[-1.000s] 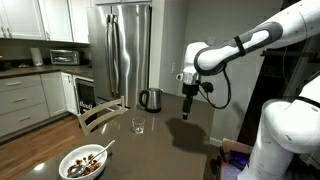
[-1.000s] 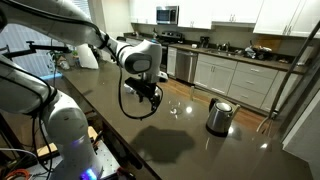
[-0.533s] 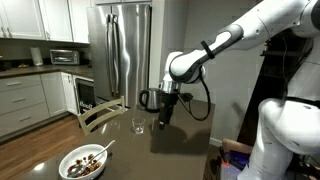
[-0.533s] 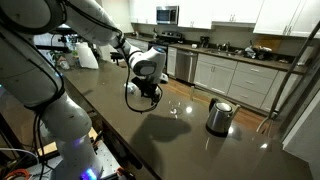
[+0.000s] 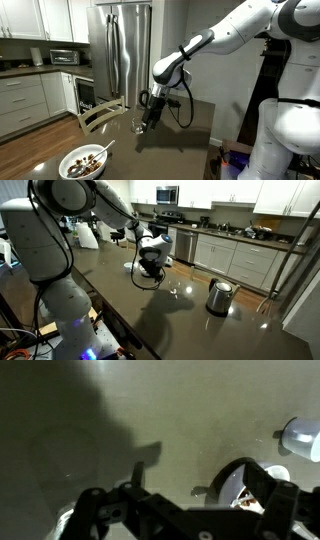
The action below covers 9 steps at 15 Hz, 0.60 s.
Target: Use the spoon to transfer contents from the white bowl into the glass cup then put the spoon in the bowl
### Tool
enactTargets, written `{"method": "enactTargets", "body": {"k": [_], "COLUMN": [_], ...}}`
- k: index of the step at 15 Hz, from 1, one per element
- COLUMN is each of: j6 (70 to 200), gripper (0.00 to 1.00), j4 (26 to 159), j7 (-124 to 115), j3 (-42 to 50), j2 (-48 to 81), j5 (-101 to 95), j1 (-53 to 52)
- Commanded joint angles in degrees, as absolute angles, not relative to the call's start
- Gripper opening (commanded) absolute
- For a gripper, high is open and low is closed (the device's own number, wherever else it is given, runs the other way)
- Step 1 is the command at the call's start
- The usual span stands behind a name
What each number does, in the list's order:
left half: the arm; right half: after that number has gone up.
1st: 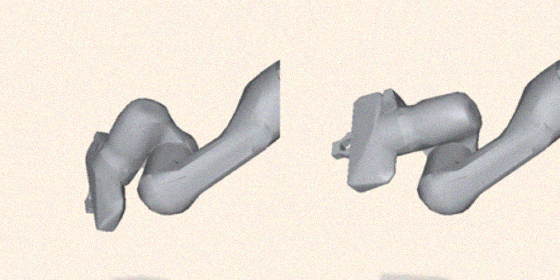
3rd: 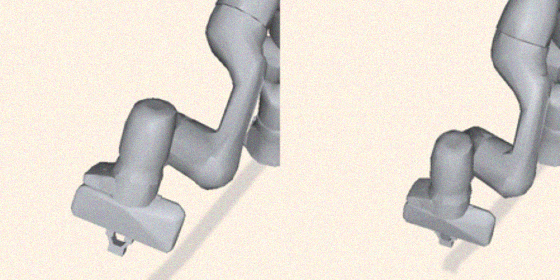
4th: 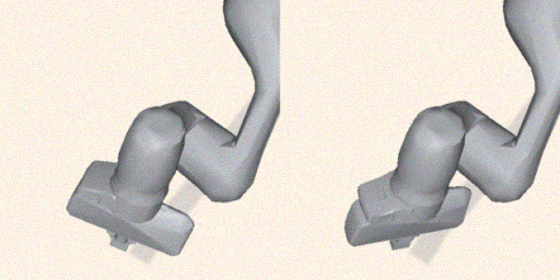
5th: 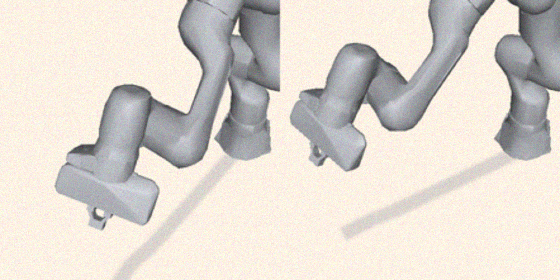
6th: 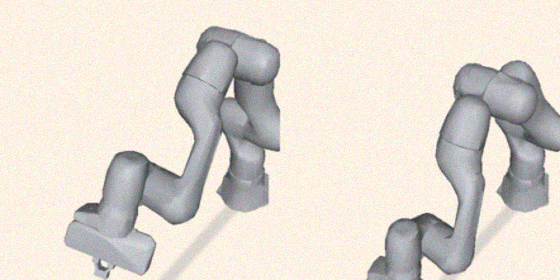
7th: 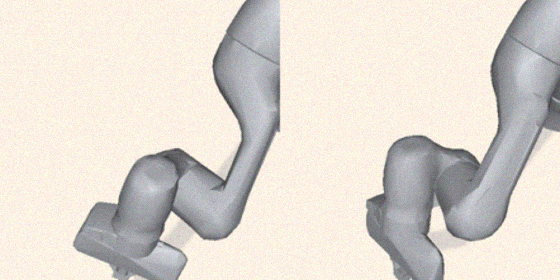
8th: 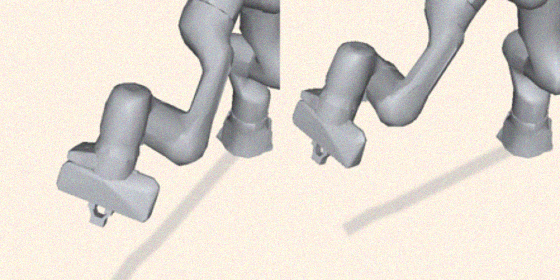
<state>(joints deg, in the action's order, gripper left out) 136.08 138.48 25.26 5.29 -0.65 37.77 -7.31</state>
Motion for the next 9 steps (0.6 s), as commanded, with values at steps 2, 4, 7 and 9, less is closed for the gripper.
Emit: {"method": "enactTargets", "body": {"k": [2, 4, 7, 9], "j6": [140.03, 140.75, 141.82, 143.35], "gripper": [1.0, 1.0, 1.0, 1.0], "j4": [135.5, 134.09, 131.5, 129.25], "j7": [36.69, 40.6, 44.64, 46.31], "j3": [2.07, 0.92, -0.6, -1.55], "j2": [4.68, 6.63, 9.78, 12.14], "j5": [56.24, 62.0, 66.42, 67.22], "j1": [-4.2, -3.53, -3.31, -3.62]}}
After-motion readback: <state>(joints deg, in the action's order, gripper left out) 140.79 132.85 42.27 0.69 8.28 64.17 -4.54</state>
